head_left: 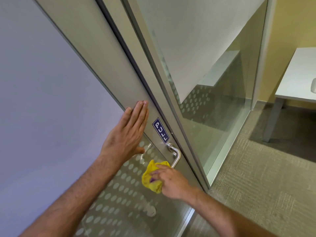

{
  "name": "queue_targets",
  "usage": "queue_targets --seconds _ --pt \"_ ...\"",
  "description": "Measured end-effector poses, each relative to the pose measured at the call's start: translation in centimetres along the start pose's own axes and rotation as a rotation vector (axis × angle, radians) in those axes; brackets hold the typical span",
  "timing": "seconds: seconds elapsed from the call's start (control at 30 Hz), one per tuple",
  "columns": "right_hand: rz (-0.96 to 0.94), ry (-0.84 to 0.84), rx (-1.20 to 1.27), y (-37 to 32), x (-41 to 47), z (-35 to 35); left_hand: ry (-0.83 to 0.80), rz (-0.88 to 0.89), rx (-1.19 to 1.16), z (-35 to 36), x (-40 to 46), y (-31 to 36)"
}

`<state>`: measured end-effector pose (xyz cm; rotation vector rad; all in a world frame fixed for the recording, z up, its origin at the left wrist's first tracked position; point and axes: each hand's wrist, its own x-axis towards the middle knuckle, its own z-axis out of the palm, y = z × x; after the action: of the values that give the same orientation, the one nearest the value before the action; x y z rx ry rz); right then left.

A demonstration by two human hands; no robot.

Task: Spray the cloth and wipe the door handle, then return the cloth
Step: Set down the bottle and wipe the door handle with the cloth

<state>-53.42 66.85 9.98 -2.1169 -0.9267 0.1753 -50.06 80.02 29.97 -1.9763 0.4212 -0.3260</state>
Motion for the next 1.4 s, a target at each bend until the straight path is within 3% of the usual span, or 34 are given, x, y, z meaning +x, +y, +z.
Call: queue_targets --seconds 0.07,0.1,0.2,0.27,0.47,0.63,0.7,0.73,0.8,0.87,0.93,1.03,1.1,1.17,1.27,1.4 --pt "0.049 -0.008 0.297 0.4 -0.1 -2.5 -0.011 0.004 -0.02 -0.2 0.0 0.0" --pt "0.131 0.095 0.478 0.6 -0.2 -3.6 -0.019 0.001 -0.022 -0.2 0.0 0.1" --pt "0.228 0.671 0.728 0.0 0.2 -5.9 -0.039 -0.022 -0.061 -0.4 -0.2 0.0" --pt "0.157 0.853 0.646 -1.1 1.4 -7.0 -0.04 -0.046 -0.074 -0.5 -0.6 -0.3" --pt "-0.082 0.728 0.04 -3.3 6.2 -3.7 0.021 -0.039 -0.03 0.3 -1.4 -0.3" --pt "-0.074 0.436 -0.027 3.1 0.9 0.4 0.024 -0.041 -0.002 0.9 -0.8 -0.2" --pt "-0.057 0.375 0.079 4.3 0.1 -1.2 0.023 -0.046 0.017 0.8 -0.8 -0.2" --pt "-0.076 0.443 0.152 4.4 0.4 -2.8 0.02 -0.049 0.02 0.6 -0.9 -0.2" --pt "-0.078 0.744 0.287 4.9 1.1 -5.9 0.026 -0.047 0.014 0.6 -0.9 -0.2" --pt "0.092 1.041 0.445 6.9 0.8 -7.1 0.032 -0.046 0.009 0.6 -0.9 -0.2" --pt "0.426 1.191 0.676 9.6 -0.7 -5.5 0.033 -0.046 0.014 0.7 -1.0 0.0" --pt "0.848 1.076 0.882 11.7 -2.4 0.3 0.036 -0.043 0.018 1.1 -0.9 0.1" --pt "0.957 0.884 0.894 11.0 -2.1 4.8 0.041 -0.045 0.013 1.1 -0.8 0.2" --pt "0.946 0.741 1.02 9.2 -0.1 8.5 0.042 -0.053 0.012 1.2 -0.8 0.2" --pt "0.989 0.734 1.314 7.1 3.4 10.1 0.044 -0.043 0.018 1.4 -0.9 0.3" --pt "0.93 0.806 1.25 5.5 4.1 10.3 0.054 -0.047 0.055 1.5 -1.0 0.3"
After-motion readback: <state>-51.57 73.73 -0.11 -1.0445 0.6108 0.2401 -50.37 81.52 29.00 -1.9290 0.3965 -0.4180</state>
